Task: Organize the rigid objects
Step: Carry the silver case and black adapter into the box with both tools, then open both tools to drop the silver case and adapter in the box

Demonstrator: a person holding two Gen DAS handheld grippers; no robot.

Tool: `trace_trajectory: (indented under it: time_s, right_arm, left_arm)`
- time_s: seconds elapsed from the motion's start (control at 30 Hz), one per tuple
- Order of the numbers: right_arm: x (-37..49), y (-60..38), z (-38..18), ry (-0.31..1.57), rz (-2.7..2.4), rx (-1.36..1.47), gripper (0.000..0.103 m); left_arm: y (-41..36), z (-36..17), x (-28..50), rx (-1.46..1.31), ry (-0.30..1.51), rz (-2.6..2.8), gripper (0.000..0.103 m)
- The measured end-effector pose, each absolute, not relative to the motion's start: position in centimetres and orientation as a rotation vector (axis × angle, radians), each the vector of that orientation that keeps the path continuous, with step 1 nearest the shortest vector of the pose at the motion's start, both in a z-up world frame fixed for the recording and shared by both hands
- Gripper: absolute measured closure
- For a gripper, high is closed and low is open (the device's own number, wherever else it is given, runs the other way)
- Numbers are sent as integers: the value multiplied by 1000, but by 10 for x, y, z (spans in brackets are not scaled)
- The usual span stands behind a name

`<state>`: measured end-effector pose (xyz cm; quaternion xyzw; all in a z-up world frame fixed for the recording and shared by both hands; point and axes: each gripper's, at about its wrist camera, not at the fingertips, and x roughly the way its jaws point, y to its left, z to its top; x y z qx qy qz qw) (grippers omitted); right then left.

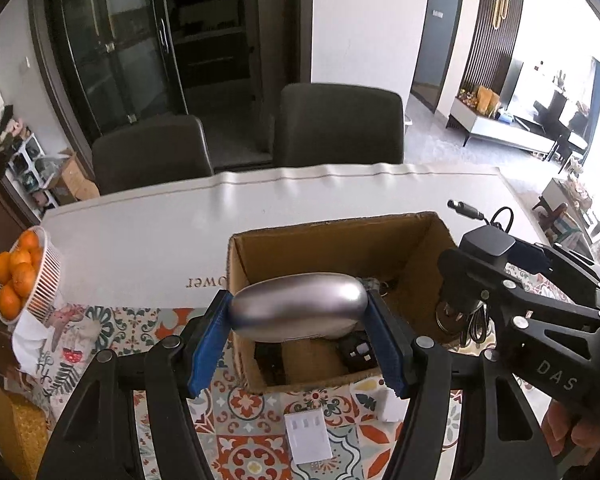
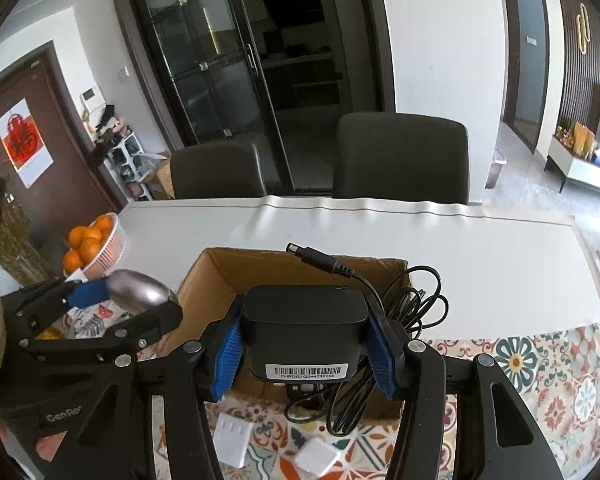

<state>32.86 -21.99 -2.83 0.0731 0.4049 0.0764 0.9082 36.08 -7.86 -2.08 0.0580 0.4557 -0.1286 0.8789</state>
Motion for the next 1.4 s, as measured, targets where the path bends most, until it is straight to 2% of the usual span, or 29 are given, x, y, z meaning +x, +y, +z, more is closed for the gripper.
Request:
trace_trajectory:
  time_s: [0.5, 0.57, 0.63, 0.9, 1.07, 1.4]
  right_arm:
    - [353, -224, -53, 902, 145, 138, 48]
    - [354, -225, -54, 906, 145, 136, 48]
    - [355, -225, -55, 911, 145, 134, 48]
    - [359, -221, -58, 927, 155, 131, 48]
    - [352, -212, -47, 886, 124, 88, 33]
    - [320, -210, -36, 853, 48, 95, 32]
  left_arm:
    - [-85, -60, 390, 111, 1065, -243, 38]
    - [-85, -59, 390, 122, 1049, -226, 35]
    - [-84, -56, 389, 140, 1025, -200, 26]
    - [-66, -49, 381, 175, 969, -120, 15]
    - [-54, -46, 375, 154, 961, -106, 14]
    - [-48, -33, 344, 168, 889, -75, 14]
